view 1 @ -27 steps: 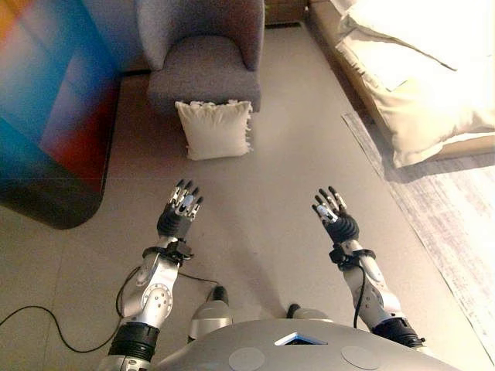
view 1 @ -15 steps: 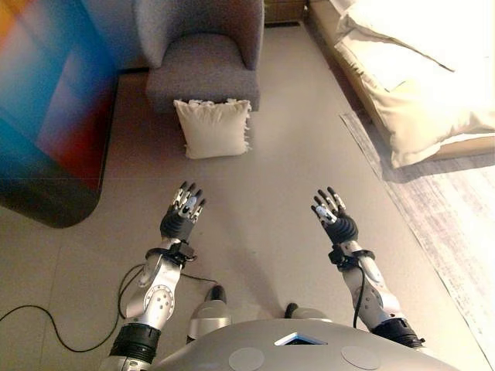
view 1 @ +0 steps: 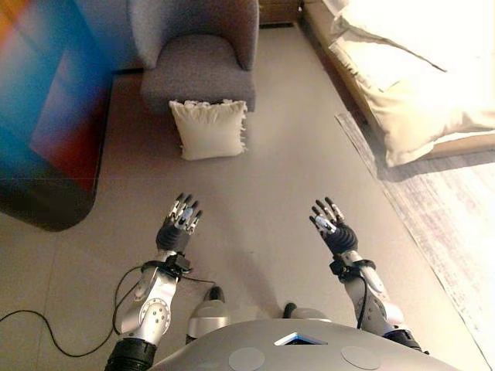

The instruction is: Pick up the cushion and take it to the sofa

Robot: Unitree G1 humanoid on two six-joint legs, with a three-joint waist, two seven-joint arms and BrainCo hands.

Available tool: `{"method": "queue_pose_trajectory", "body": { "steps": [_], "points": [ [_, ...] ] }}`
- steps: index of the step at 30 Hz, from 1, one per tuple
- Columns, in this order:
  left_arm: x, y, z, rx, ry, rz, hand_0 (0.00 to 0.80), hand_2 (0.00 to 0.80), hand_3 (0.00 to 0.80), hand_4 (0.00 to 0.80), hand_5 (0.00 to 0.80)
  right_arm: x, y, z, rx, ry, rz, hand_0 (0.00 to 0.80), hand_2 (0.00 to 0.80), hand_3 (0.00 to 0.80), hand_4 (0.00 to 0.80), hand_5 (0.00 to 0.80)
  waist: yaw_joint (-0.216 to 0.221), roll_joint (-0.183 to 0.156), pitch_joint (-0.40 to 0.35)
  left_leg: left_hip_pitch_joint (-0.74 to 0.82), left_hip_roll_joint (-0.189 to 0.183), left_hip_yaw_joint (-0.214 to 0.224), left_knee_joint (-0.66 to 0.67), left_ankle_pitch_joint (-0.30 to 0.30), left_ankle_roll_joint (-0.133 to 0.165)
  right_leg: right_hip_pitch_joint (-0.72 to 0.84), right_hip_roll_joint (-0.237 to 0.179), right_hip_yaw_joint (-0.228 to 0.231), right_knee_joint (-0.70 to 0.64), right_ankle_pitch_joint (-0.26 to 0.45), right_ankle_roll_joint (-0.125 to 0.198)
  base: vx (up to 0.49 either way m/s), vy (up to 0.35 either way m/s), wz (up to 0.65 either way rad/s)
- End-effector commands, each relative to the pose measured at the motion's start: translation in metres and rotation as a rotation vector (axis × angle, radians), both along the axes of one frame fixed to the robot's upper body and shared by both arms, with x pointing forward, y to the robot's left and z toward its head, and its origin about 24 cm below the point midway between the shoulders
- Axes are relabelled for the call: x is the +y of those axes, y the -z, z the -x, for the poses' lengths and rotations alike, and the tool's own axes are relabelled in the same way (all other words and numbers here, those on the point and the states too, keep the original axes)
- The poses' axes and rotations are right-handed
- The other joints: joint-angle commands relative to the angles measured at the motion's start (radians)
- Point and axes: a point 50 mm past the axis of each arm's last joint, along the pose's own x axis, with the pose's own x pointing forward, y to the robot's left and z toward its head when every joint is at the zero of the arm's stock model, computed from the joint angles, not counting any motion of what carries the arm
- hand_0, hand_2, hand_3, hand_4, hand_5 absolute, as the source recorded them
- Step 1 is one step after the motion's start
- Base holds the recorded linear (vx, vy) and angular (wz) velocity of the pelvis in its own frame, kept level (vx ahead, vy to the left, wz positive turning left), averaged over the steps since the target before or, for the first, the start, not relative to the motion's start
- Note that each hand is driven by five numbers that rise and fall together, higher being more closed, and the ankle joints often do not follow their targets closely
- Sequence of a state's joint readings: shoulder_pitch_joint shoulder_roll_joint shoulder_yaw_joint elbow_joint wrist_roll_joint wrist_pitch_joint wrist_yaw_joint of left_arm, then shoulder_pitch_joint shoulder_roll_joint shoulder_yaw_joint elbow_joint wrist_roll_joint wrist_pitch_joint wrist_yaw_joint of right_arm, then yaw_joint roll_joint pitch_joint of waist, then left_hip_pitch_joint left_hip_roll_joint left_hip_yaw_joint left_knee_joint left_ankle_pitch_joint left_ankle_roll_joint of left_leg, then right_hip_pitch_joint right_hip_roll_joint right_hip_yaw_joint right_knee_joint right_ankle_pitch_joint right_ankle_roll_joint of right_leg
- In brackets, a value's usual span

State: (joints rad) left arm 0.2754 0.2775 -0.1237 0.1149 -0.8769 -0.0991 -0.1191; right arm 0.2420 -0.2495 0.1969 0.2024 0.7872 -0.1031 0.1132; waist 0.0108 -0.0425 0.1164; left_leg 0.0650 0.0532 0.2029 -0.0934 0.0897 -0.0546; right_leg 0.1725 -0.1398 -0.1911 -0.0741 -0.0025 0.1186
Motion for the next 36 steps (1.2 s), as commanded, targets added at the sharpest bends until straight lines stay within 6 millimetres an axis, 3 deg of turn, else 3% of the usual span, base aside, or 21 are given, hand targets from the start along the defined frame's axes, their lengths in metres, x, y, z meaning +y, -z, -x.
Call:
{"method": "queue_pose_trajectory", "body": {
  "steps": [1, 4, 6, 8, 9, 10, 12, 14, 16, 19, 20, 22, 25, 27, 29, 33, 34, 36],
  "points": [
    [0.004, -0.026, -0.032, -0.147, 0.039, -0.037, 0.000, 0.000, 0.000, 0.000, 0.000, 0.000, -0.032, -0.029, -0.174, 0.061, -0.021, 0.000, 0.000, 0.000, 0.000, 0.000, -0.024, -0.014, 0.032, 0.031, -0.021, 0.056, 0.123, -0.169, 0.049, -0.090, -0.021, -0.001, 0.101, -0.001, 0.028, 0.014, 0.128, 0.21],
    [0.002, -0.030, -0.033, -0.156, 0.026, -0.039, 0.000, 0.000, 0.000, 0.000, 0.000, 0.001, -0.032, -0.032, -0.159, 0.061, -0.039, 0.000, 0.000, 0.000, 0.000, 0.000, -0.022, -0.013, 0.038, 0.022, -0.034, 0.049, 0.158, -0.193, 0.069, -0.101, -0.051, 0.014, 0.146, -0.005, 0.043, 0.022, 0.144, 0.14],
    [0.007, -0.030, -0.031, -0.150, 0.016, -0.054, 0.000, 0.000, 0.000, 0.000, 0.000, 0.002, -0.031, -0.030, -0.162, 0.066, -0.030, 0.000, 0.000, 0.000, 0.000, 0.000, -0.016, -0.014, 0.038, 0.005, -0.050, 0.039, 0.177, -0.207, 0.094, -0.118, -0.092, 0.042, 0.224, 0.016, 0.048, 0.014, 0.150, 0.02],
    [0.012, -0.029, -0.029, -0.144, 0.022, -0.082, 0.000, 0.000, 0.000, 0.000, 0.000, 0.003, -0.032, -0.028, -0.172, 0.089, -0.036, 0.000, 0.000, 0.000, 0.000, 0.000, -0.013, -0.011, 0.045, -0.013, -0.069, 0.026, 0.193, -0.215, 0.124, -0.174, -0.139, 0.064, 0.368, 0.081, 0.046, 0.000, 0.212, 0.04],
    [0.014, -0.028, -0.028, -0.136, 0.023, -0.091, 0.000, 0.000, 0.000, 0.000, 0.000, 0.001, -0.031, -0.025, -0.168, 0.109, -0.037, 0.000, 0.000, 0.000, 0.000, 0.000, -0.018, 0.007, 0.051, -0.020, -0.070, 0.017, 0.198, -0.217, 0.139, -0.240, -0.170, 0.102, 0.531, 0.133, 0.035, -0.002, 0.298, 0.12],
    [0.015, -0.026, -0.027, -0.125, 0.016, -0.093, 0.000, 0.000, 0.000, 0.000, 0.000, -0.001, -0.029, -0.022, -0.161, 0.118, -0.035, 0.000, 0.000, 0.000, 0.000, 0.000, -0.026, 0.019, 0.058, -0.020, -0.073, 0.006, 0.200, -0.220, 0.144, -0.298, -0.175, 0.127, 0.614, 0.165, 0.027, 0.008, 0.319, 0.28],
    [0.018, -0.026, -0.026, -0.118, 0.012, -0.083, 0.000, 0.000, 0.000, 0.000, 0.000, -0.006, -0.026, -0.013, -0.141, 0.130, -0.030, 0.000, 0.000, 0.000, 0.000, 0.000, -0.047, 0.037, 0.068, -0.015, -0.084, -0.032, 0.198, -0.222, 0.143, -0.373, -0.148, 0.196, 0.724, 0.211, 0.017, 0.061, 0.225, 0.57],
    [0.020, -0.026, -0.023, -0.121, 0.020, -0.085, 0.000, 0.000, 0.000, 0.000, 0.000, -0.013, -0.022, -0.004, -0.128, 0.135, -0.028, 0.000, 0.000, 0.000, 0.000, 0.000, -0.068, 0.038, 0.073, -0.002, -0.095, -0.060, 0.198, -0.233, 0.136, -0.418, -0.115, 0.239, 0.694, 0.229, 0.014, 0.144, 0.072, 0.58],
    [0.020, -0.026, -0.022, -0.124, 0.037, -0.101, 0.000, 0.000, 0.000, 0.000, 0.000, -0.021, -0.018, 0.002, -0.106, 0.160, -0.030, 0.000, 0.000, 0.000, 0.000, 0.000, -0.093, 0.020, 0.071, 0.012, -0.118, -0.092, 0.210, -0.256, 0.129, -0.417, -0.068, 0.266, 0.555, 0.224, 0.021, 0.240, -0.038, 0.53],
    [0.015, -0.027, -0.025, -0.137, 0.063, -0.108, 0.000, 0.000, 0.000, 0.000, 0.000, -0.026, -0.014, 0.001, -0.095, 0.182, -0.038, 0.000, 0.000, 0.000, 0.000, 0.000, -0.120, -0.024, 0.070, 0.034, -0.154, -0.143, 0.229, -0.302, 0.129, -0.404, -0.021, 0.269, 0.283, 0.188, 0.051, 0.294, -0.083, 0.65],
    [0.011, -0.027, -0.026, -0.136, 0.082, -0.117, 0.000, 0.000, 0.000, 0.000, 0.000, -0.028, -0.013, 0.000, -0.094, 0.193, -0.045, 0.000, 0.000, 0.000, 0.000, 0.000, -0.131, -0.040, 0.065, 0.048, -0.171, -0.165, 0.227, -0.312, 0.130, -0.418, 0.015, 0.269, 0.146, 0.182, 0.071, 0.344, -0.059, 0.54],
    [0.006, -0.026, -0.026, -0.127, 0.103, -0.126, 0.000, 0.000, 0.000, 0.000, 0.000, -0.030, -0.013, -0.002, -0.090, 0.200, -0.052, 0.000, 0.000, 0.000, 0.000, 0.000, -0.145, -0.046, 0.063, 0.074, -0.180, -0.192, 0.223, -0.322, 0.132, -0.438, 0.065, 0.244, 0.045, 0.198, 0.084, 0.374, -0.012, 0.57],
    [0.001, -0.020, -0.025, -0.104, 0.118, -0.121, 0.000, 0.000, 0.000, 0.000, 0.000, -0.031, -0.012, -0.002, -0.075, 0.199, -0.046, 0.000, 0.000, 0.000, 0.000, 0.000, -0.159, -0.056, 0.057, 0.131, -0.200, -0.202, 0.205, -0.343, 0.140, -0.498, 0.112, 0.147, 0.006, 0.239, 0.079, 0.377, 0.040, 0.49],
    [-0.001, -0.017, -0.024, -0.098, 0.122, -0.109, 0.000, 0.000, 0.000, 0.000, 0.000, -0.031, -0.010, 0.005, -0.068, 0.197, -0.040, 0.000, 0.000, 0.000, 0.000, 0.000, -0.181, -0.058, 0.057, 0.151, -0.215, -0.212, 0.209, -0.357, 0.146, -0.537, 0.133, 0.141, -0.001, 0.251, 0.068, 0.443, 0.080, 0.55],
    [-0.002, -0.018, -0.025, -0.101, 0.122, -0.094, 0.000, 0.000, 0.000, 0.000, 0.000, -0.033, -0.009, 0.011, -0.066, 0.197, -0.031, 0.000, 0.000, 0.000, 0.000, 0.000, -0.193, -0.062, 0.066, 0.163, -0.223, -0.214, 0.228, -0.383, 0.152, -0.551, 0.130, 0.124, 0.010, 0.263, 0.069, 0.463, 0.035, 0.58],
    [-0.004, -0.022, -0.022, -0.115, 0.121, -0.078, 0.000, 0.000, 0.000, 0.000, 0.000, -0.036, -0.007, 0.016, -0.066, 0.199, -0.042, 0.000, 0.000, 0.000, 0.000, 0.000, -0.193, -0.070, 0.080, 0.203, -0.228, -0.177, 0.296, -0.460, 0.155, -0.557, 0.083, 0.013, 0.092, 0.269, 0.074, 0.479, -0.019, -0.13],
    [-0.002, -0.023, -0.019, -0.121, 0.121, -0.084, 0.000, 0.000, 0.000, 0.000, 0.000, -0.035, -0.006, 0.016, -0.066, 0.185, -0.047, 0.000, 0.000, 0.000, 0.000, 0.000, -0.188, -0.050, 0.070, 0.215, -0.213, -0.149, 0.317, -0.482, 0.156, -0.531, 0.083, -0.018, 0.095, 0.225, 0.069, 0.625, -0.068, -0.07],
    [-0.006, -0.023, -0.015, -0.117, 0.119, -0.089, 0.000, 0.000, 0.000, 0.000, 0.000, -0.034, -0.005, 0.016, -0.047, 0.186, -0.040, 0.000, 0.000, 0.000, 0.000, 0.000, -0.189, -0.043, 0.050, 0.251, -0.200, -0.126, 0.363, -0.414, 0.127, -0.502, 0.074, -0.070, 0.124, 0.209, 0.034, 0.637, -0.067, -0.17]
  ]
}}
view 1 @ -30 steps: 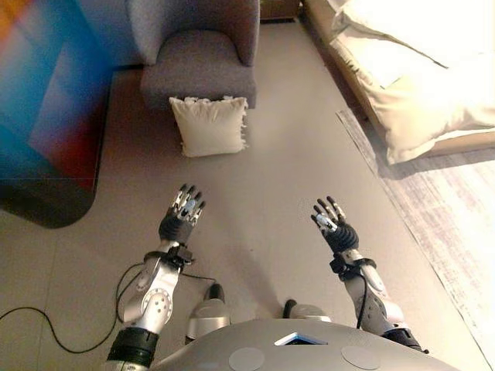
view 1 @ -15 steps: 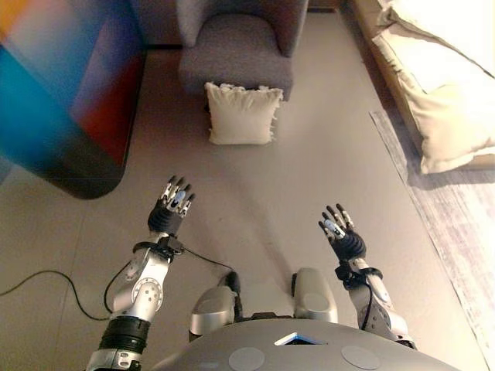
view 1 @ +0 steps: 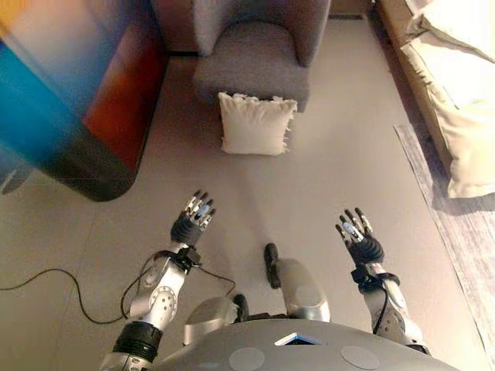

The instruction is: Pick up the cushion and take it to the sofa

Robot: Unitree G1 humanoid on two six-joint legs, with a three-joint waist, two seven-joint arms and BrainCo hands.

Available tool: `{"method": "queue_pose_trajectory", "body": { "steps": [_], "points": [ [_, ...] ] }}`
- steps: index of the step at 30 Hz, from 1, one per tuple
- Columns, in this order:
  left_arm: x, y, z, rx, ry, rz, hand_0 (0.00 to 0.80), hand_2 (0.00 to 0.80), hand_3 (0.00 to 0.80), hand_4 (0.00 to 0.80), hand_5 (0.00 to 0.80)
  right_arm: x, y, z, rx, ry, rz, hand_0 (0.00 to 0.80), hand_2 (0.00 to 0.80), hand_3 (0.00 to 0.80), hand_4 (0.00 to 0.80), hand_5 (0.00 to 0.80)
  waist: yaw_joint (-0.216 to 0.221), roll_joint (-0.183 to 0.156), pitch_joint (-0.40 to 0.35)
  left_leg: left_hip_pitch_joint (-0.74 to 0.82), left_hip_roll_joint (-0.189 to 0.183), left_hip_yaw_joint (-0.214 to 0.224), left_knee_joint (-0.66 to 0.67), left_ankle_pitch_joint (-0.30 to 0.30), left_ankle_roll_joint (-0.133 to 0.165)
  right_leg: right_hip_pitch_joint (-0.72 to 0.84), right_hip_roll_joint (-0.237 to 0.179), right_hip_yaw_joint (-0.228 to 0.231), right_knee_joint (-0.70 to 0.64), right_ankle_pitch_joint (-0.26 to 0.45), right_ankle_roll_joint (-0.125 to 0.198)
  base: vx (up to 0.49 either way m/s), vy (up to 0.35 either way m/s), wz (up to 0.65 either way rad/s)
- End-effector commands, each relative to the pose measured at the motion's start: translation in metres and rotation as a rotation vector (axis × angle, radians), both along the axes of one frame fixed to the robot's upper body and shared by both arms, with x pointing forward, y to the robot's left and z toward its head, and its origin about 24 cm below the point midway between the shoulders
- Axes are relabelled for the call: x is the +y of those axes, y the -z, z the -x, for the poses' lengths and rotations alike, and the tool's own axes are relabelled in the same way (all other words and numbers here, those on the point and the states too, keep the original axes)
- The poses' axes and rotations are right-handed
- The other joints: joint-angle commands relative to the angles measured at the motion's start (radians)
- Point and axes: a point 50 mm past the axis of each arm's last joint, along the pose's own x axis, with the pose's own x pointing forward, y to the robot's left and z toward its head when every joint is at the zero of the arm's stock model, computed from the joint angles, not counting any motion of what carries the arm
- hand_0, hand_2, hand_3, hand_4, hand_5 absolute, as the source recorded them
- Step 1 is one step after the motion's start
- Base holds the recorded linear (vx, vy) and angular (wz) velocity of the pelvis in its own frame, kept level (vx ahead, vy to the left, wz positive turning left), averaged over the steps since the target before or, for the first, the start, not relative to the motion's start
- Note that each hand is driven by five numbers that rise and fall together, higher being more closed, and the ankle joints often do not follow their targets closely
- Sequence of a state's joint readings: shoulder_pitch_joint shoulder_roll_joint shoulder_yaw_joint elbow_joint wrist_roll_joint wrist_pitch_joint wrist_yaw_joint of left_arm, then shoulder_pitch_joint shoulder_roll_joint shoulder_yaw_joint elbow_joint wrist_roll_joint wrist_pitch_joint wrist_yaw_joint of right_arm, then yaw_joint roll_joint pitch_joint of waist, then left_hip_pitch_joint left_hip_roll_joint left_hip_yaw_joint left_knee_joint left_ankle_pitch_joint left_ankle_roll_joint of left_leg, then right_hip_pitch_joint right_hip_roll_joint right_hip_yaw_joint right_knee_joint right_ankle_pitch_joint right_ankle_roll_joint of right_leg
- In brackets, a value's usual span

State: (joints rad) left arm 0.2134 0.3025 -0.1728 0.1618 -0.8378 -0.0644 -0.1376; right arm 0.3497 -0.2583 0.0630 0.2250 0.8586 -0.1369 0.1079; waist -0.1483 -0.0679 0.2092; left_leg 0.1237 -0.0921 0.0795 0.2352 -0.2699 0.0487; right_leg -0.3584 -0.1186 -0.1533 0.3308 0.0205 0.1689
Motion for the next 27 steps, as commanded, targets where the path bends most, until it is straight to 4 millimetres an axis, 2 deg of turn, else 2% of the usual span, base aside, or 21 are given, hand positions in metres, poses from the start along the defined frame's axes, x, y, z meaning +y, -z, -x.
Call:
{"method": "queue_pose_trajectory", "body": {
  "steps": [1, 2, 3, 4, 5, 6, 7, 8, 9, 11, 12, 15, 17, 18, 19, 20, 21, 22, 25, 26, 27],
  "points": [
    [0.000, -0.026, -0.003, -0.145, 0.019, -0.011, 0.000, 0.000, 0.000, 0.000, 0.000, 0.009, -0.016, -0.016, -0.111, -0.034, -0.020, 0.000, 0.000, 0.000, 0.000, 0.000, -0.035, 0.006, -0.068, 0.215, -0.028, 0.022, 0.056, 0.006, -0.001, 0.045, 0.061, -0.120, -0.226, 0.153, -0.040, 0.631, -0.051, -0.28],
    [-0.003, -0.026, -0.003, -0.150, 0.017, -0.003, 0.000, 0.000, 0.000, 0.000, 0.000, 0.009, -0.018, -0.017, -0.110, -0.036, -0.011, 0.000, 0.000, 0.000, 0.000, 0.000, -0.044, 0.020, -0.089, 0.224, -0.001, 0.042, 0.085, 0.084, -0.030, 0.056, 0.066, -0.123, -0.197, 0.130, -0.060, 0.616, -0.080, -0.13],
    [-0.006, -0.030, -0.004, -0.169, 0.019, 0.006, 0.000, 0.000, 0.000, 0.000, 0.000, 0.011, -0.020, -0.019, -0.120, -0.042, -0.015, 0.000, 0.000, 0.000, 0.000, 0.000, -0.053, 0.031, -0.109, 0.216, 0.030, 0.054, 0.151, 0.215, -0.078, 0.079, 0.075, -0.116, -0.192, 0.106, -0.086, 0.543, -0.132, -0.09],
    [-0.009, -0.035, -0.007, -0.199, 0.022, 0.020, 0.000, 0.000, 0.000, 0.000, 0.000, 0.012, -0.020, -0.020, -0.130, -0.048, -0.022, 0.000, 0.000, 0.000, 0.000, 0.000, -0.053, 0.026, -0.122, 0.164, 0.049, 0.065, 0.305, 0.320, -0.115, 0.122, 0.076, -0.097, -0.202, 0.076, -0.116, 0.536, -0.175, -0.10],
    [-0.014, -0.039, -0.011, -0.215, 0.016, 0.034, 0.000, 0.000, 0.000, 0.000, 0.000, 0.011, -0.020, -0.022, -0.127, -0.055, -0.010, 0.000, 0.000, 0.000, 0.000, 0.000, -0.045, 0.012, -0.130, 0.068, 0.055, 0.084, 0.482, 0.352, -0.131, 0.169, 0.066, -0.078, -0.212, 0.049, -0.138, 0.514, -0.184, -0.19],
    [-0.017, -0.040, -0.015, -0.216, 0.000, 0.053, 0.000, 0.000, 0.000, 0.000, 0.000, 0.010, -0.018, -0.024, -0.122, -0.068, 0.014, 0.000, 0.000, 0.000, 0.000, 0.000, -0.035, 0.000, -0.132, -0.018, 0.089, 0.120, 0.596, 0.356, -0.138, 0.219, 0.062, -0.064, -0.226, 0.029, -0.158, 0.476, -0.128, -0.32],
    [-0.020, -0.042, -0.019, -0.216, -0.018, 0.087, 0.000, 0.000, 0.000, 0.000, 0.000, 0.010, -0.018, -0.030, -0.126, -0.082, 0.035, 0.000, 0.000, 0.000, 0.000, 0.000, -0.020, -0.009, -0.128, -0.096, 0.110, 0.129, 0.651, 0.338, -0.129, 0.261, 0.058, -0.044, -0.238, 0.017, -0.167, 0.423, -0.055, -0.33],
    [-0.022, -0.042, -0.022, -0.219, -0.030, 0.105, 0.000, 0.000, 0.000, 0.000, 0.000, 0.011, -0.020, -0.035, -0.138, -0.098, 0.037, 0.000, 0.000, 0.000, 0.000, 0.000, -0.007, -0.016, -0.121, -0.146, 0.134, 0.138, 0.631, 0.318, -0.113, 0.285, 0.060, -0.018, -0.239, 0.005, -0.168, 0.367, 0.018, -0.44],
    [-0.021, -0.043, -0.024, -0.224, -0.039, 0.102, 0.000, 0.000, 0.000, 0.000, 0.000, 0.011, -0.021, -0.038, -0.153, -0.115, 0.033, 0.000, 0.000, 0.000, 0.000, 0.000, 0.005, -0.021, -0.113, -0.196, 0.158, 0.138, 0.586, 0.306, -0.099, 0.304, 0.066, 0.015, -0.239, -0.004, -0.170, 0.365, 0.084, -0.44],
    [-0.013, -0.039, -0.022, -0.220, -0.061, 0.074, 0.000, 0.000, 0.000, 0.000, 0.000, 0.012, -0.026, -0.045, -0.174, -0.133, 0.034, 0.000, 0.000, 0.000, 0.000, 0.000, 0.030, -0.030, -0.093, -0.258, 0.172, 0.119, 0.446, 0.271, -0.064, 0.328, 0.080, 0.101, -0.230, -0.026, -0.168, 0.366, 0.176, -0.60],
    [-0.009, -0.037, -0.020, -0.209, -0.076, 0.071, 0.000, 0.000, 0.000, 0.000, 0.000, 0.012, -0.028, -0.046, -0.176, -0.138, 0.033, 0.000, 0.000, 0.000, 0.000, 0.000, 0.040, -0.024, -0.083, -0.262, 0.177, 0.101, 0.313, 0.286, -0.065, 0.337, 0.093, 0.140, -0.224, -0.040, -0.164, 0.401, 0.279, -1.03],
    [0.007, -0.031, -0.010, -0.192, -0.115, 0.055, 0.000, 0.000, 0.000, 0.000, 0.000, 0.010, -0.029, -0.040, -0.167, -0.174, 0.042, 0.000, 0.000, 0.000, 0.000, 0.000, 0.079, 0.000, -0.066, -0.268, 0.201, -0.003, -0.122, 0.355, -0.097, 0.391, 0.125, 0.238, -0.228, -0.083, -0.135, 0.517, 0.317, -0.64],
    [0.018, -0.026, 0.000, -0.176, -0.154, 0.043, 0.000, 0.000, 0.000, 0.000, 0.000, 0.007, -0.026, -0.033, -0.151, -0.212, 0.042, 0.000, 0.000, 0.000, 0.000, 0.000, 0.112, 0.007, -0.065, -0.290, 0.230, -0.071, -0.317, 0.401, -0.125, 0.440, 0.131, 0.291, -0.235, -0.108, -0.123, 0.620, 0.224, -0.47],
    [0.022, -0.024, 0.004, -0.171, -0.170, 0.038, 0.000, 0.000, 0.000, 0.000, 0.000, 0.007, -0.025, -0.030, -0.148, -0.226, 0.038, 0.000, 0.000, 0.000, 0.000, 0.000, 0.121, 0.005, -0.062, -0.324, 0.241, -0.084, -0.323, 0.400, -0.132, 0.465, 0.125, 0.304, -0.237, -0.122, -0.119, 0.613, 0.198, -0.65],
    [0.027, -0.022, 0.008, -0.165, -0.190, 0.031, 0.000, 0.000, 0.000, 0.000, 0.000, 0.006, -0.024, -0.028, -0.146, -0.241, 0.033, 0.000, 0.000, 0.000, 0.000, 0.000, 0.133, 0.008, -0.060, -0.348, 0.258, -0.079, -0.323, 0.407, -0.138, 0.494, 0.114, 0.308, -0.236, -0.147, -0.111, 0.527, 0.211, -0.68],
    [0.030, -0.020, 0.010, -0.162, -0.204, 0.028, 0.000, 0.000, 0.000, 0.000, 0.000, 0.006, -0.023, -0.027, -0.146, -0.247, 0.030, 0.000, 0.000, 0.000, 0.000, 0.000, 0.137, 0.014, -0.058, -0.355, 0.270, -0.052, -0.323, 0.416, -0.143, 0.514, 0.101, 0.299, -0.228, -0.171, -0.103, 0.547, 0.250, -0.71],
    [0.033, -0.018, 0.010, -0.162, -0.217, 0.027, 0.000, 0.000, 0.000, 0.000, 0.000, 0.008, -0.023, -0.027, -0.145, -0.252, 0.028, 0.000, 0.000, 0.000, 0.000, 0.000, 0.141, 0.018, -0.057, -0.392, 0.302, -0.043, -0.323, 0.429, -0.155, 0.531, 0.085, 0.282, -0.222, -0.193, -0.097, 0.533, 0.296, -0.63],
    [0.036, -0.018, 0.010, -0.167, -0.230, 0.031, 0.000, 0.000, 0.000, 0.000, 0.000, 0.008, -0.024, -0.027, -0.147, -0.258, 0.030, 0.000, 0.000, 0.000, 0.000, 0.000, 0.141, 0.024, -0.057, -0.373, 0.309, -0.025, -0.323, 0.435, -0.155, 0.546, 0.065, 0.269, -0.211, -0.210, -0.085, 0.515, 0.313, -0.61],
    [0.042, -0.023, 0.008, -0.176, -0.241, 0.025, 0.000, 0.000, 0.000, 0.000, 0.000, 0.016, -0.025, -0.030, -0.151, -0.257, 0.027, 0.000, 0.000, 0.000, 0.000, 0.000, 0.148, 0.035, -0.059, -0.323, 0.294, 0.011, -0.286, 0.415, -0.154, 0.573, -0.016, 0.209, -0.174, -0.226, -0.047, 0.546, 0.367, -0.67],
    [0.043, -0.024, 0.008, -0.168, -0.238, 0.025, 0.000, 0.000, 0.000, 0.000, 0.000, 0.018, -0.024, -0.030, -0.143, -0.243, 0.025, 0.000, 0.000, 0.000, 0.000, 0.000, 0.151, 0.039, -0.061, -0.326, 0.280, 0.006, -0.246, 0.418, -0.153, 0.581, -0.039, 0.191, -0.158, -0.226, -0.038, 0.552, 0.361, -0.46],
    [0.044, -0.024, 0.007, -0.155, -0.226, 0.024, 0.000, 0.000, 0.000, 0.000, 0.000, 0.019, -0.023, -0.031, -0.134, -0.216, 0.012, 0.000, 0.000, 0.000, 0.000, 0.000, 0.156, 0.037, -0.066, -0.331, 0.257, 0.014, -0.203, 0.394, -0.136, 0.584, -0.075, 0.178, -0.131, -0.200, -0.023, 0.508, 0.331, -0.21]
  ]
}}
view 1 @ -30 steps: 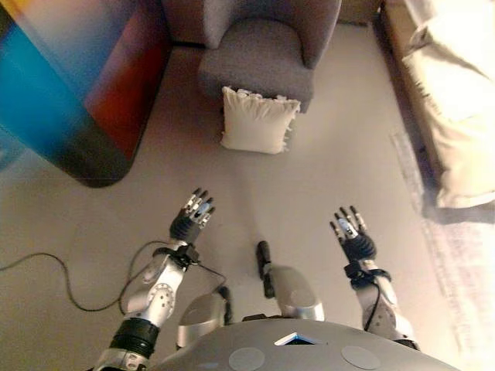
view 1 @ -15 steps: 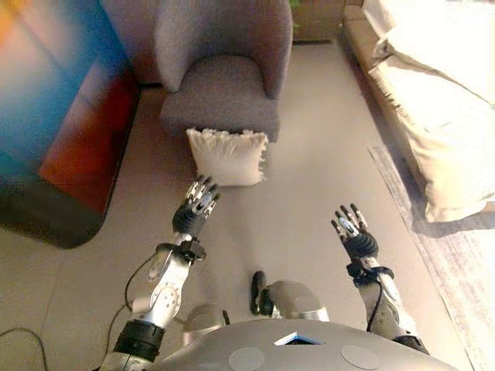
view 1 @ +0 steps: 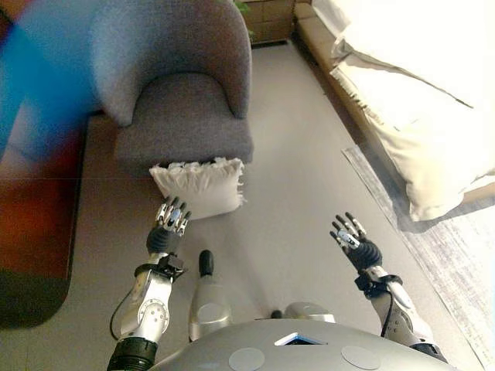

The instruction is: Pick up the cushion and take it to the sofa

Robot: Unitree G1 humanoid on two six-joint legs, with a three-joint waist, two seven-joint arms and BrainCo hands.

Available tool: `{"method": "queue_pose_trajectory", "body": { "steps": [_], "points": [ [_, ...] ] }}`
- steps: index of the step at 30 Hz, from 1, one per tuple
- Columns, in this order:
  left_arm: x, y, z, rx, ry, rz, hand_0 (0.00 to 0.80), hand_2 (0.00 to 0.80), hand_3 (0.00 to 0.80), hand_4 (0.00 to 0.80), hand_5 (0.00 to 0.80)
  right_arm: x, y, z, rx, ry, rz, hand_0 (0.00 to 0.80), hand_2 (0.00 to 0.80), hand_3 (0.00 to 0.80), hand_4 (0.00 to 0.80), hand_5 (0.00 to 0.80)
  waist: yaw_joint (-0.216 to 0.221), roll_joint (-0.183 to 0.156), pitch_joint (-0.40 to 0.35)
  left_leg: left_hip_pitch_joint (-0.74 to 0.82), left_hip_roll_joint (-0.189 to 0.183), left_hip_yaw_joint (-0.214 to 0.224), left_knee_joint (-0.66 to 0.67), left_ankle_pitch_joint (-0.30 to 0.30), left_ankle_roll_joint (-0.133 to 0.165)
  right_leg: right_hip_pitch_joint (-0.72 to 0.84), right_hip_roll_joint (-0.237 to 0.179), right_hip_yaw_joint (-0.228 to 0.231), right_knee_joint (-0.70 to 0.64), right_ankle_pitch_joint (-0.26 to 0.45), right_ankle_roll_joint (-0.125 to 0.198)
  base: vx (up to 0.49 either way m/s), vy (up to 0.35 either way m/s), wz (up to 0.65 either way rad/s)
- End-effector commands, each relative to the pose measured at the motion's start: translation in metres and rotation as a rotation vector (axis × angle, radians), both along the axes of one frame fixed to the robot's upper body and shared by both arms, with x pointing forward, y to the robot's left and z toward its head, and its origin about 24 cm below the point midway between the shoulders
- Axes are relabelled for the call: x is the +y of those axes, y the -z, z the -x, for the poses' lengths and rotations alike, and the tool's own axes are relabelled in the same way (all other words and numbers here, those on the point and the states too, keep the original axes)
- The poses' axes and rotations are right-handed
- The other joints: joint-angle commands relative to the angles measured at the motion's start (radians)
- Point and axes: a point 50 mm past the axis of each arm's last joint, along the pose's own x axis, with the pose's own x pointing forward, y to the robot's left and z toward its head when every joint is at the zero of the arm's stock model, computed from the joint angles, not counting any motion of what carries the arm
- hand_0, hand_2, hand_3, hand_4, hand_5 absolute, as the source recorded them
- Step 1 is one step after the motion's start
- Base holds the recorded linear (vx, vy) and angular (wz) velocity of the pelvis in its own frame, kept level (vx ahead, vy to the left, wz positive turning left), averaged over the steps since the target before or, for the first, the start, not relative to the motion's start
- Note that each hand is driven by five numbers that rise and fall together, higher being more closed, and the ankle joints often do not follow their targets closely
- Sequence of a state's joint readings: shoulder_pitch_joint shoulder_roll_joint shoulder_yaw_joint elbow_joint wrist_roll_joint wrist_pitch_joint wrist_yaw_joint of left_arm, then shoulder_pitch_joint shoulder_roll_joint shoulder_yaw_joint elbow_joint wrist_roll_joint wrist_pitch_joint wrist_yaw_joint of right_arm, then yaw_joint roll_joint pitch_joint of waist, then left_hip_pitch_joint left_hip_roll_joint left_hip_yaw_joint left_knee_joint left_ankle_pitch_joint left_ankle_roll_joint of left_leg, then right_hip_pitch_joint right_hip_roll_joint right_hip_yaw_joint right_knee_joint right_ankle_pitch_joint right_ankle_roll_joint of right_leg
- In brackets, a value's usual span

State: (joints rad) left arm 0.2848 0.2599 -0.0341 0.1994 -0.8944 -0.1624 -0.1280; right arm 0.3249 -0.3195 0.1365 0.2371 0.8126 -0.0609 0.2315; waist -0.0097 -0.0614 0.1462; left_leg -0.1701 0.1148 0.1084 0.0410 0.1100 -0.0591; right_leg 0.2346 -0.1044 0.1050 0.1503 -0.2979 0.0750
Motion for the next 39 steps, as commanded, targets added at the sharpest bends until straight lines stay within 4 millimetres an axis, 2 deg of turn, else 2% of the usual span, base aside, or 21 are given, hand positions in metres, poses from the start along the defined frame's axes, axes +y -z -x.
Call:
{"method": "queue_pose_trajectory", "body": {
  "steps": [1, 2, 4, 7, 9, 11, 12, 13, 14, 17, 19, 20, 22, 26, 30, 31, 34, 35, 36, 37, 39],
  "points": [
    [0.009, -0.031, -0.012, -0.138, 0.037, -0.027, 0.000, 0.000, 0.000, 0.000, 0.000, 0.008, -0.026, -0.029, -0.142, 0.044, -0.034, 0.000, 0.000, 0.000, 0.000, 0.000, 0.025, 0.023, -0.013, -0.043, 0.019, -0.010, 0.027, -0.008, -0.009, -0.011, -0.126, -0.090, 0.082, 0.192, 0.084, 0.447, 0.323, -0.12],
    [0.009, -0.034, -0.015, -0.151, 0.055, -0.035, 0.000, 0.000, 0.000, 0.000, 0.000, 0.011, -0.027, -0.029, -0.147, 0.048, -0.045, 0.000, 0.000, 0.000, 0.000, 0.000, 0.029, 0.017, -0.020, -0.040, -0.010, 0.002, 0.046, -0.029, 0.013, -0.027, -0.167, -0.108, 0.132, 0.264, 0.085, 0.375, 0.325, 0.05],
    [0.003, -0.040, -0.019, -0.181, 0.088, -0.064, 0.000, 0.000, 0.000, 0.000, 0.000, 0.018, -0.026, -0.028, -0.162, 0.056, -0.039, 0.000, 0.000, 0.000, 0.000, 0.000, 0.037, 0.027, -0.030, -0.015, -0.059, 0.015, 0.053, -0.064, 0.058, -0.104, -0.231, -0.134, 0.305, 0.372, 0.065, 0.365, 0.400, 0.22],
    [0.002, -0.043, -0.027, -0.186, 0.115, -0.103, 0.000, 0.000, 0.000, 0.000, 0.000, 0.024, -0.022, -0.027, -0.143, 0.099, -0.037, 0.000, 0.000, 0.000, 0.000, 0.000, 0.028, 0.039, -0.025, 0.032, -0.121, 0.028, 0.073, -0.108, 0.099, -0.198, -0.273, -0.138, 0.488, 0.430, 0.042, 0.339, 0.364, 0.03],
    [0.002, -0.047, -0.032, -0.198, 0.121, -0.119, 0.000, 0.000, 0.000, 0.000, 0.000, 0.025, -0.022, -0.025, -0.140, 0.097, -0.025, 0.000, 0.000, 0.000, 0.000, 0.000, 0.010, 0.043, -0.023, 0.070, -0.138, 0.032, 0.067, -0.123, 0.102, -0.260, -0.253, -0.146, 0.458, 0.429, 0.031, 0.274, 0.201, 0.08],
    [0.002, -0.049, -0.034, -0.208, 0.127, -0.129, 0.000, 0.000, 0.000, 0.000, 0.000, 0.019, -0.023, -0.021, -0.143, 0.101, -0.012, 0.000, 0.000, 0.000, 0.000, 0.000, -0.017, 0.048, -0.015, 0.119, -0.142, 0.036, 0.051, -0.127, 0.093, -0.315, -0.190, -0.170, 0.328, 0.395, 0.023, 0.295, 0.076, -0.05],
    [0.003, -0.047, -0.033, -0.204, 0.129, -0.136, 0.000, 0.000, 0.000, 0.000, 0.000, 0.015, -0.024, -0.020, -0.143, 0.107, -0.015, 0.000, 0.000, 0.000, 0.000, 0.000, -0.034, 0.044, -0.013, 0.150, -0.144, 0.040, 0.037, -0.133, 0.088, -0.343, -0.150, -0.182, 0.216, 0.389, 0.030, 0.272, -0.016, -0.11],
    [0.004, -0.047, -0.032, -0.202, 0.129, -0.137, 0.000, 0.000, 0.000, 0.000, 0.000, 0.013, -0.024, -0.019, -0.143, 0.109, -0.018, 0.000, 0.000, 0.000, 0.000, 0.000, -0.043, 0.037, -0.009, 0.168, -0.148, 0.042, 0.034, -0.144, 0.087, -0.353, -0.133, -0.186, 0.160, 0.398, 0.039, 0.307, -0.081, -0.02],
    [0.003, -0.045, -0.031, -0.197, 0.136, -0.136, 0.000, 0.000, 0.000, 0.000, 0.000, 0.010, -0.024, -0.018, -0.144, 0.116, -0.024, 0.000, 0.000, 0.000, 0.000, 0.000, -0.062, 0.015, -0.005, 0.199, -0.162, 0.047, 0.028, -0.172, 0.087, -0.394, -0.102, -0.179, 0.066, 0.432, 0.066, 0.259, -0.094, 0.06],
    [0.001, -0.043, -0.029, -0.189, 0.168, -0.150, 0.000, 0.000, 0.000, 0.000, 0.000, 0.006, -0.023, -0.018, -0.139, 0.134, -0.044, 0.000, 0.000, 0.000, 0.000, 0.000, -0.084, -0.019, 0.002, 0.244, -0.179, 0.039, 0.039, -0.240, 0.096, -0.438, -0.058, -0.157, -0.043, 0.476, 0.099, 0.248, -0.088, 0.07],
    [0.000, -0.042, -0.028, -0.183, 0.174, -0.149, 0.000, 0.000, 0.000, 0.000, 0.000, 0.005, -0.022, -0.018, -0.135, 0.139, -0.048, 0.000, 0.000, 0.000, 0.000, 0.000, -0.086, -0.025, 0.002, 0.251, -0.183, 0.033, 0.047, -0.255, 0.100, -0.441, -0.055, -0.156, -0.052, 0.485, 0.104, 0.199, -0.056, 0.40],
    [-0.002, -0.039, -0.025, -0.164, 0.193, -0.151, 0.000, 0.000, 0.000, 0.000, 0.000, 0.004, -0.019, -0.020, -0.123, 0.153, -0.067, 0.000, 0.000, 0.000, 0.000, 0.000, -0.081, -0.040, -0.006, 0.266, -0.190, 0.029, 0.066, -0.286, 0.110, -0.438, -0.059, -0.162, -0.048, 0.496, 0.105, 0.250, -0.066, 0.45],
    [-0.003, -0.036, -0.021, -0.151, 0.201, -0.153, 0.000, 0.000, 0.000, 0.000, 0.000, 0.005, -0.017, -0.022, -0.118, 0.155, -0.086, 0.000, 0.000, 0.000, 0.000, 0.000, -0.072, -0.048, -0.016, 0.274, -0.190, 0.036, 0.079, -0.303, 0.112, -0.425, -0.067, -0.186, -0.038, 0.496, 0.104, 0.256, -0.058, 0.61],
    [-0.002, -0.034, -0.013, -0.133, 0.180, -0.159, 0.000, 0.000, 0.000, 0.000, 0.000, 0.012, -0.017, -0.025, -0.116, 0.118, -0.096, 0.000, 0.000, 0.000, 0.000, 0.000, -0.055, -0.046, -0.035, 0.291, -0.189, 0.066, 0.102, -0.333, 0.115, -0.393, -0.074, -0.252, -0.024, 0.445, 0.084, 0.191, -0.037, 0.22],
    [0.000, -0.033, -0.012, -0.126, 0.161, -0.144, 0.000, 0.000, 0.000, 0.000, 0.000, 0.016, -0.019, -0.026, -0.125, 0.084, -0.076, 0.000, 0.000, 0.000, 0.000, 0.000, -0.058, -0.034, -0.048, 0.296, -0.177, 0.070, 0.109, -0.311, 0.105, -0.377, -0.053, -0.252, -0.037, 0.409, 0.073, 0.180, -0.095, 0.00],
    [0.000, -0.032, -0.013, -0.124, 0.158, -0.134, 0.000, 0.000, 0.000, 0.000, 0.000, 0.016, -0.020, -0.027, -0.127, 0.080, -0.071, 0.000, 0.000, 0.000, 0.000, 0.000, -0.061, -0.031, -0.052, 0.296, -0.170, 0.066, 0.115, -0.293, 0.096, -0.379, -0.043, -0.248, -0.038, 0.405, 0.069, 0.170, -0.136, -0.02],
    [-0.004, -0.033, -0.015, -0.133, 0.160, -0.110, 0.000, 0.000, 0.000, 0.000, 0.000, 0.017, -0.022, -0.029, -0.135, 0.056, -0.052, 0.000, 0.000, 0.000, 0.000, 0.000, -0.078, -0.024, -0.058, 0.308, -0.150, 0.073, 0.168, -0.291, 0.078, -0.392, -0.027, -0.247, -0.015, 0.367, 0.054, 0.146, -0.136, 0.01],
    [-0.007, -0.031, -0.015, -0.119, 0.145, -0.082, 0.000, 0.000, 0.000, 0.000, 0.000, 0.015, -0.021, -0.029, -0.115, 0.053, -0.026, 0.000, 0.000, 0.000, 0.000, 0.000, -0.083, -0.016, -0.057, 0.289, -0.125, 0.077, 0.294, -0.227, 0.042, -0.373, -0.012, -0.255, -0.008, 0.338, 0.028, 0.105, -0.163, 0.03],
    [-0.010, -0.029, -0.015, -0.114, 0.140, -0.055, 0.000, 0.000, 0.000, 0.000, 0.000, 0.013, -0.021, -0.029, -0.112, 0.048, -0.017, 0.000, 0.000, 0.000, 0.000, 0.000, -0.080, -0.021, -0.054, 0.248, -0.110, 0.075, 0.371, -0.170, 0.019, -0.353, -0.012, -0.256, -0.015, 0.330, 0.014, 0.114, -0.195, 0.10],
    [-0.013, -0.028, -0.014, -0.107, 0.136, -0.037, 0.000, 0.000, 0.000, 0.000, 0.000, 0.010, -0.021, -0.029, -0.112, 0.044, -0.013, 0.000, 0.000, 0.000, 0.000, 0.000, -0.074, -0.028, -0.044, 0.181, -0.073, 0.075, 0.462, -0.107, -0.009, -0.326, -0.014, -0.255, -0.019, 0.317, -0.004, 0.075, -0.125, 0.19],
    [-0.016, -0.027, -0.012, -0.105, 0.134, -0.052, 0.000, 0.000, 0.000, 0.000, 0.000, 0.009, -0.020, -0.028, -0.115, 0.030, -0.025, 0.000, 0.000, 0.000, 0.000, 0.000, -0.068, -0.031, -0.032, 0.127, -0.001, 0.080, 0.480, -0.061, -0.034, -0.296, -0.018, -0.250, -0.024, 0.305, -0.017, 0.086, -0.026, 0.22]
  ]
}}
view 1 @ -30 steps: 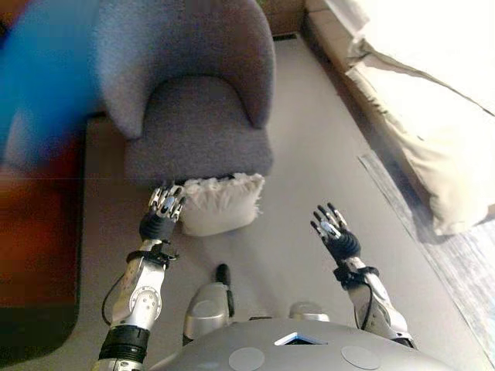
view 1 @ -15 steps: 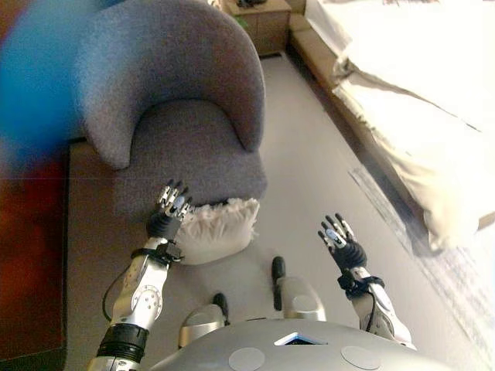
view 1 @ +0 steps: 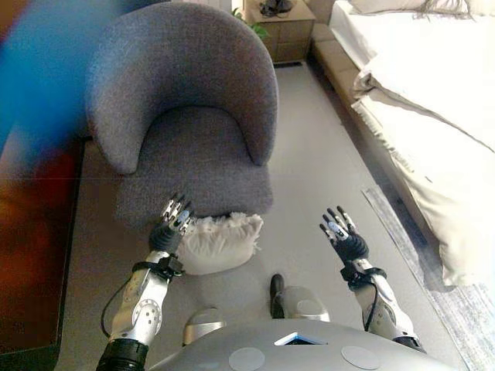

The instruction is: Pick up the cushion and take it to the sofa

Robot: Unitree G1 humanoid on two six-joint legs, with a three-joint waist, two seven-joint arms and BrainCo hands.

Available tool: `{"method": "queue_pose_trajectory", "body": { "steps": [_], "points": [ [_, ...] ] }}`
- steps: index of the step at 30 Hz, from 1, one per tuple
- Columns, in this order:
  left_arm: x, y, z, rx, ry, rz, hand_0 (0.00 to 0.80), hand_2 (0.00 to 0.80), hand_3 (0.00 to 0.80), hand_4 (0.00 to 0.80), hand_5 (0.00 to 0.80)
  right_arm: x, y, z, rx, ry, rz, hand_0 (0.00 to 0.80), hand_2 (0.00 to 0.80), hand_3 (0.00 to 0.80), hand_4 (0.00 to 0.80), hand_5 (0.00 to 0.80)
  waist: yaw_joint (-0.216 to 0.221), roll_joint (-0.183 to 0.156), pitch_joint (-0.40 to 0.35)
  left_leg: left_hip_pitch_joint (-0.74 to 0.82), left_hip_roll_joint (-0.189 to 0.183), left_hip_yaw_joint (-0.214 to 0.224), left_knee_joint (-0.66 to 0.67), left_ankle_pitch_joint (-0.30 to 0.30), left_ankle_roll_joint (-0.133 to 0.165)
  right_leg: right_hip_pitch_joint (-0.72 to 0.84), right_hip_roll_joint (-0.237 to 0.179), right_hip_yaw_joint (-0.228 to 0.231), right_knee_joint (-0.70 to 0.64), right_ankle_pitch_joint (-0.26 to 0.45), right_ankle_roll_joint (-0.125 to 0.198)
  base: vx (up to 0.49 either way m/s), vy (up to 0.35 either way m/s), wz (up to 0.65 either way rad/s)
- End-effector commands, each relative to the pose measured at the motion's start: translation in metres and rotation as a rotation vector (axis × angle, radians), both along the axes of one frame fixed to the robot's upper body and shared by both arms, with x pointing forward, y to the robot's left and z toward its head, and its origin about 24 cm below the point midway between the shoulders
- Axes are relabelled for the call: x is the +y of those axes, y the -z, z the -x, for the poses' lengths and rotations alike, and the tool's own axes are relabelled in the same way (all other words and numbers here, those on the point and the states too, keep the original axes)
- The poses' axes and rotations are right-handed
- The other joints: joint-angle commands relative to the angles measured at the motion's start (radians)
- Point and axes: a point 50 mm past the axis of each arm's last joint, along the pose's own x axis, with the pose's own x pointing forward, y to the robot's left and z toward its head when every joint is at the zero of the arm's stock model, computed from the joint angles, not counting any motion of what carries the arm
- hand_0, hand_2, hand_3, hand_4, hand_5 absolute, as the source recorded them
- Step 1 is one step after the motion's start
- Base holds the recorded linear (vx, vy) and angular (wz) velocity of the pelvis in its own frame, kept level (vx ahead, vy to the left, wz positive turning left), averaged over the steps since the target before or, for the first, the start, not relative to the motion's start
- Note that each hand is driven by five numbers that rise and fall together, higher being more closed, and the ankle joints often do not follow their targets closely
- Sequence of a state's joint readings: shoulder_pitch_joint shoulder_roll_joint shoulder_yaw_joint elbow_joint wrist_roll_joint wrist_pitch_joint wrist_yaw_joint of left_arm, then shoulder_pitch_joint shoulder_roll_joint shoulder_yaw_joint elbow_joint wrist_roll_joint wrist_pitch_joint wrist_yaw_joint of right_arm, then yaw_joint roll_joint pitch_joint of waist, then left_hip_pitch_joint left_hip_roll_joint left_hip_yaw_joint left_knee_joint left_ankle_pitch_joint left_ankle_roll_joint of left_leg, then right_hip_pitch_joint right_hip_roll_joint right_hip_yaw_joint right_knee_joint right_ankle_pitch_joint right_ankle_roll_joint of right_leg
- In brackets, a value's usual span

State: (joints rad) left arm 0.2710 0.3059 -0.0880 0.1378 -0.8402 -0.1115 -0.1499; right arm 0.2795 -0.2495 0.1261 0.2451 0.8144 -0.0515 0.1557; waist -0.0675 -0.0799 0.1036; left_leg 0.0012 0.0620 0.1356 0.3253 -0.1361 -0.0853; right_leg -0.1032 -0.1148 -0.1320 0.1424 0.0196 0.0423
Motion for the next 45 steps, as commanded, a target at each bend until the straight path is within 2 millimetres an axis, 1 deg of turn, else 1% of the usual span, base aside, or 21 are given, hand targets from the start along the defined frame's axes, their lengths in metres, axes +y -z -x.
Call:
{"method": "queue_pose_trajectory", "body": {
  "steps": [1, 3, 5, 7, 9, 10, 11, 13, 15, 18, 21, 24, 25, 26, 27, 30, 33, 36, 40, 43, 45],
  "points": [
    [-0.005, -0.015, -0.001, -0.089, -0.016, 0.008, 0.000, 0.000, 0.000, 0.000, 0.000, -0.005, -0.020, -0.014, -0.116, -0.053, 0.015, 0.000, 0.000, 0.000, 0.000, 0.000, -0.009, -0.009, 0.011, -0.036, 0.101, 0.051, 0.116, 0.204, -0.011, 0.050, -0.011, -0.006, -0.017, -0.019, 0.018, 0.101, 0.087, 0.04],
    [-0.005, -0.015, 0.000, -0.092, -0.024, 0.009, 0.000, 0.000, 0.000, 0.000, 0.000, -0.005, -0.020, -0.014, -0.112, -0.064, 0.020, 0.000, 0.000, 0.000, 0.000, 0.000, -0.006, -0.004, 0.015, -0.012, 0.142, 0.051, 0.039, 0.228, -0.013, 0.059, -0.015, 0.006, -0.016, -0.026, 0.021, 0.087, 0.134, -0.03],
    [-0.001, -0.017, 0.000, -0.097, -0.031, 0.008, 0.000, 0.000, 0.000, 0.000, 0.000, -0.008, -0.021, -0.013, -0.113, -0.075, 0.029, 0.000, 0.000, 0.000, 0.000, 0.000, -0.004, 0.009, 0.010, 0.003, 0.205, 0.033, -0.110, 0.290, -0.031, 0.064, -0.023, 0.034, -0.012, -0.041, 0.033, 0.103, 0.257, -0.17],
    [0.001, -0.017, -0.002, -0.099, -0.025, 0.016, 0.000, 0.000, 0.000, 0.000, 0.000, -0.011, -0.022, -0.011, -0.116, -0.074, 0.035, 0.000, 0.000, 0.000, 0.000, 0.000, 0.000, 0.023, 0.007, 0.015, 0.232, 0.007, -0.229, 0.311, -0.056, 0.072, -0.041, 0.050, -0.013, -0.049, 0.053, 0.112, 0.278, -0.09],
    [0.002, -0.016, -0.001, -0.102, -0.020, 0.028, 0.000, 0.000, 0.000, 0.000, 0.000, -0.013, -0.022, -0.009, -0.121, -0.067, 0.034, 0.000, 0.000, 0.000, 0.000, 0.000, -0.001, 0.037, 0.008, 0.028, 0.260, 0.006, -0.300, 0.325, -0.078, 0.084, -0.063, 0.056, -0.013, -0.055, 0.068, 0.105, 0.326, 0.02],
    [0.002, -0.015, 0.000, -0.101, -0.018, 0.033, 0.000, 0.000, 0.000, 0.000, 0.000, -0.014, -0.022, -0.009, -0.124, -0.064, 0.033, 0.000, 0.000, 0.000, 0.000, 0.000, -0.002, 0.041, 0.009, 0.037, 0.266, 0.006, -0.315, 0.319, -0.083, 0.090, -0.075, 0.061, -0.014, -0.058, 0.076, 0.101, 0.417, -0.02],
    [0.002, -0.014, 0.000, -0.104, -0.019, 0.035, 0.000, 0.000, 0.000, 0.000, 0.000, -0.013, -0.022, -0.008, -0.132, -0.067, 0.033, 0.000, 0.000, 0.000, 0.000, 0.000, -0.003, 0.044, 0.010, 0.044, 0.262, -0.001, -0.325, 0.285, -0.083, 0.087, -0.099, 0.074, -0.007, -0.058, 0.095, 0.065, 0.324, -0.12],
    [0.003, -0.015, -0.001, -0.112, -0.012, 0.035, 0.000, 0.000, 0.000, 0.000, 0.000, -0.012, -0.023, -0.009, -0.141, -0.058, 0.035, 0.000, 0.000, 0.000, 0.000, 0.000, -0.007, 0.045, 0.016, 0.041, 0.246, 0.002, -0.293, 0.224, -0.082, 0.076, -0.136, 0.090, 0.010, -0.056, 0.121, 0.042, 0.320, -0.21],
    [0.004, -0.016, -0.005, -0.117, 0.007, 0.032, 0.000, 0.000, 0.000, 0.000, 0.000, -0.011, -0.022, -0.009, -0.140, -0.031, 0.025, 0.000, 0.000, 0.000, 0.000, 0.000, -0.011, 0.038, 0.023, 0.026, 0.211, 0.021, -0.228, 0.136, -0.062, 0.076, -0.186, 0.098, 0.009, -0.038, 0.150, 0.047, 0.320, -0.08],
    [0.002, -0.022, -0.007, -0.142, 0.043, -0.006, 0.000, 0.000, 0.000, 0.000, 0.000, -0.007, -0.021, -0.010, -0.129, -0.008, -0.005, 0.000, 0.000, 0.000, 0.000, 0.000, -0.005, 0.029, 0.040, -0.006, 0.114, -0.048, -0.122, 0.033, -0.015, 0.076, -0.227, 0.143, -0.013, 0.014, 0.166, 0.060, 0.325, -0.16],
    [0.002, -0.025, -0.010, -0.140, 0.027, -0.025, 0.000, 0.000, 0.000, 0.000, 0.000, 0.000, -0.018, -0.007, -0.133, -0.005, -0.020, 0.000, 0.000, 0.000, 0.000, 0.000, -0.003, 0.032, 0.048, -0.014, 0.048, -0.048, -0.116, 0.003, 0.025, 0.062, -0.278, 0.168, -0.025, 0.098, 0.165, 0.023, 0.328, -0.34],
    [0.003, -0.023, -0.012, -0.130, 0.048, -0.041, 0.000, 0.000, 0.000, 0.000, 0.000, 0.002, -0.014, -0.001, -0.122, 0.042, -0.013, 0.000, 0.000, 0.000, 0.000, 0.000, -0.002, 0.031, 0.047, -0.022, -0.006, -0.045, -0.129, -0.008, 0.058, 0.021, -0.300, 0.180, 0.040, 0.175, 0.153, 0.022, 0.319, -0.15],
    [0.003, -0.021, -0.011, -0.118, 0.048, -0.046, 0.000, 0.000, 0.000, 0.000, 0.000, 0.001, -0.012, 0.001, -0.111, 0.058, -0.012, 0.000, 0.000, 0.000, 0.000, 0.000, -0.001, 0.030, 0.049, -0.020, -0.017, -0.045, -0.131, -0.012, 0.065, 0.004, -0.300, 0.178, 0.067, 0.197, 0.152, 0.075, 0.297, 0.00],
    [0.005, -0.018, -0.007, -0.097, 0.032, -0.069, 0.000, 0.000, 0.000, 0.000, 0.000, 0.000, -0.010, 0.003, -0.094, 0.068, -0.017, 0.000, 0.000, 0.000, 0.000, 0.000, -0.003, 0.024, 0.054, 0.000, -0.029, -0.028, -0.147, -0.015, 0.075, -0.030, -0.290, 0.155, 0.075, 0.228, 0.159, 0.096, 0.241, -0.03],
    [0.007, -0.017, -0.005, -0.087, 0.020, -0.090, 0.000, 0.000, 0.000, 0.000, 0.000, -0.001, -0.010, 0.005, -0.087, 0.070, -0.016, 0.000, 0.000, 0.000, 0.000, 0.000, -0.007, 0.019, 0.057, 0.012, -0.034, -0.018, -0.158, -0.017, 0.079, -0.047, -0.271, 0.139, 0.054, 0.226, 0.161, 0.111, 0.201, -0.13],
    [0.011, -0.018, -0.002, -0.086, -0.005, -0.090, 0.000, 0.000, 0.000, 0.000, 0.000, -0.008, -0.012, 0.012, -0.088, 0.069, -0.023, 0.000, 0.000, 0.000, 0.000, 0.000, -0.024, -0.012, 0.061, 0.029, -0.068, 0.002, -0.179, -0.039, 0.092, -0.096, -0.170, 0.086, -0.116, 0.207, 0.175, 0.097, 0.098, -0.28],
    [0.011, -0.019, -0.003, -0.095, -0.001, -0.098, 0.000, 0.000, 0.000, 0.000, 0.000, -0.012, -0.011, 0.012, -0.090, 0.065, -0.021, 0.000, 0.000, 0.000, 0.000, 0.000, -0.032, -0.030, 0.065, 0.045, -0.085, -0.002, -0.192, -0.049, 0.109, -0.116, -0.108, 0.093, -0.172, 0.213, 0.179, 0.097, 0.021, -0.25],
    [0.008, -0.016, 0.001, -0.085, 0.026, -0.101, 0.000, 0.000, 0.000, 0.000, 0.000, -0.012, -0.009, 0.013, -0.091, 0.068, -0.036, 0.000, 0.000, 0.000, 0.000, 0.000, -0.020, -0.039, 0.058, 0.063, -0.089, -0.008, -0.203, -0.054, 0.121, -0.101, -0.095, 0.085, -0.134, 0.202, 0.177, 0.120, -0.026, -0.07],
    [0.003, -0.011, 0.006, -0.064, 0.039, -0.094, 0.000, 0.000, 0.000, 0.000, 0.000, -0.009, -0.006, 0.018, -0.074, 0.069, -0.052, 0.000, 0.000, 0.000, 0.000, 0.000, -0.013, -0.041, 0.040, 0.081, -0.091, -0.031, -0.196, -0.072, 0.124, -0.074, -0.107, 0.103, -0.104, 0.184, 0.172, 0.212, -0.097, 0.16],
    [0.005, -0.011, 0.008, -0.067, 0.023, -0.085, 0.000, 0.000, 0.000, 0.000, 0.000, -0.007, -0.005, 0.018, -0.064, 0.054, -0.054, 0.000, 0.000, 0.000, 0.000, 0.000, 0.000, -0.041, 0.029, 0.095, -0.079, -0.042, -0.170, -0.098, 0.119, -0.050, -0.105, 0.080, -0.091, 0.132, 0.172, 0.204, -0.130, 0.18],
    [0.004, -0.009, 0.006, -0.051, 0.000, -0.085, 0.000, 0.000, 0.000, 0.000, 0.000, -0.006, -0.004, 0.015, -0.051, 0.050, -0.032, 0.000, 0.000, 0.000, 0.000, 0.000, 0.004, -0.044, 0.022, 0.113, -0.066, -0.056, -0.152, -0.107, 0.107, -0.038, -0.089, 0.082, -0.084, 0.119, 0.169, 0.202, -0.162, 0.13]
  ]
}}
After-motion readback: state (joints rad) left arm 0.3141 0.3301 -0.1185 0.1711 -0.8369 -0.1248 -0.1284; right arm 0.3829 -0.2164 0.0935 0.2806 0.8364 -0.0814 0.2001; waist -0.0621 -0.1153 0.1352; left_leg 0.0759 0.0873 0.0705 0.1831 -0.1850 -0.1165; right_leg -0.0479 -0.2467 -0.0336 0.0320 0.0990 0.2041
